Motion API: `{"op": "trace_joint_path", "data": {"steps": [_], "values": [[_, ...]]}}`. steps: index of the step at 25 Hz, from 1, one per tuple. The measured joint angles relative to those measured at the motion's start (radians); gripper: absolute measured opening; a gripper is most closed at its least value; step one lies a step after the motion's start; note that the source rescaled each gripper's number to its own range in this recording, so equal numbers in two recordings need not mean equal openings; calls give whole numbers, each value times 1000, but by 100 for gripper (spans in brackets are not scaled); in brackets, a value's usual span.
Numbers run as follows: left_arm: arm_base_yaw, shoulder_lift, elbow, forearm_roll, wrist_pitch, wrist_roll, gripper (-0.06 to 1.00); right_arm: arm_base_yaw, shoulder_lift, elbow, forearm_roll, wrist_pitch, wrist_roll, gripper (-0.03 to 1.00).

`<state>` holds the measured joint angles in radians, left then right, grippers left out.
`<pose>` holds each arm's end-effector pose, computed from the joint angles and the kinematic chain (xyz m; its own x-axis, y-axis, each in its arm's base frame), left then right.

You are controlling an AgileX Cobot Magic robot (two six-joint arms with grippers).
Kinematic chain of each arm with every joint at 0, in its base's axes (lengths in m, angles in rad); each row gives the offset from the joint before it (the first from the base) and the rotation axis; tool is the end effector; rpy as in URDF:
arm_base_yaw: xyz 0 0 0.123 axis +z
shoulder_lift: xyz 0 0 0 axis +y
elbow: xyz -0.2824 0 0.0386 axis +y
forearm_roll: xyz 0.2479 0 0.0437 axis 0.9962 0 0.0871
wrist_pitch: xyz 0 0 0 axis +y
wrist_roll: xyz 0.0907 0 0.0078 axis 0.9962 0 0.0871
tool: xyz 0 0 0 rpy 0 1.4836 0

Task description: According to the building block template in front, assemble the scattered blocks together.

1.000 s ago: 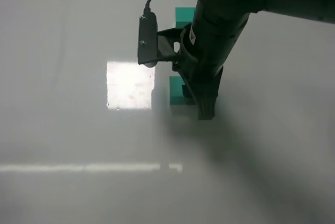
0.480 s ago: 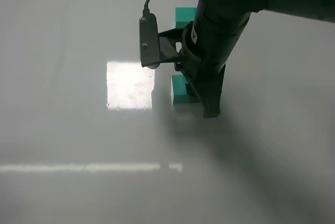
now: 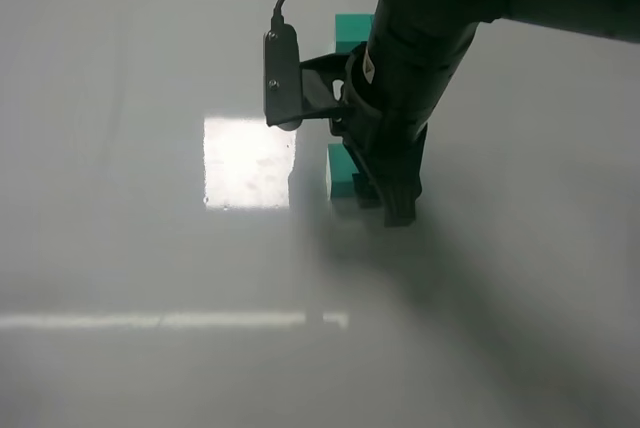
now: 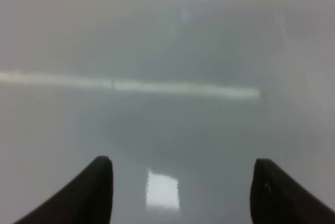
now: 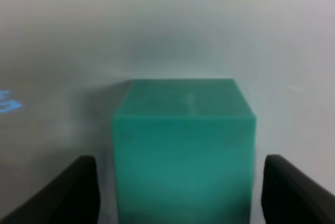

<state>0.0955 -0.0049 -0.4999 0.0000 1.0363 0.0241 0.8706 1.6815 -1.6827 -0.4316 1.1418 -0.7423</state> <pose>-0.0046 -0.0004 0.2791 -0.4300 -0.0170 -0.9026 -0.0850 0.9961 0.0218 0.2595 0.2542 0.3718 0.1372 -0.9890 -0.0548 -0.7844 -0.0747 -0.6157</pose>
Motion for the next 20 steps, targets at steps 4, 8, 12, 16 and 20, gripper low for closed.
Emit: {"op": "trace_joint_path", "data": {"steps": [4,8,12,16,20], "values": [[0,0,0,0,0,0,58,0,-38,-77,102,36,27,86],[0,0,0,0,0,0,58,0,-104,-143,196,26,88,86],[0,0,0,0,0,0,58,-37,-137,-167,106,2,296,85],[0,0,0,0,0,2,58,-205,-153,-167,140,2,418,80],[0,0,0,0,0,3,58,-437,-176,-167,191,6,523,78]]}}
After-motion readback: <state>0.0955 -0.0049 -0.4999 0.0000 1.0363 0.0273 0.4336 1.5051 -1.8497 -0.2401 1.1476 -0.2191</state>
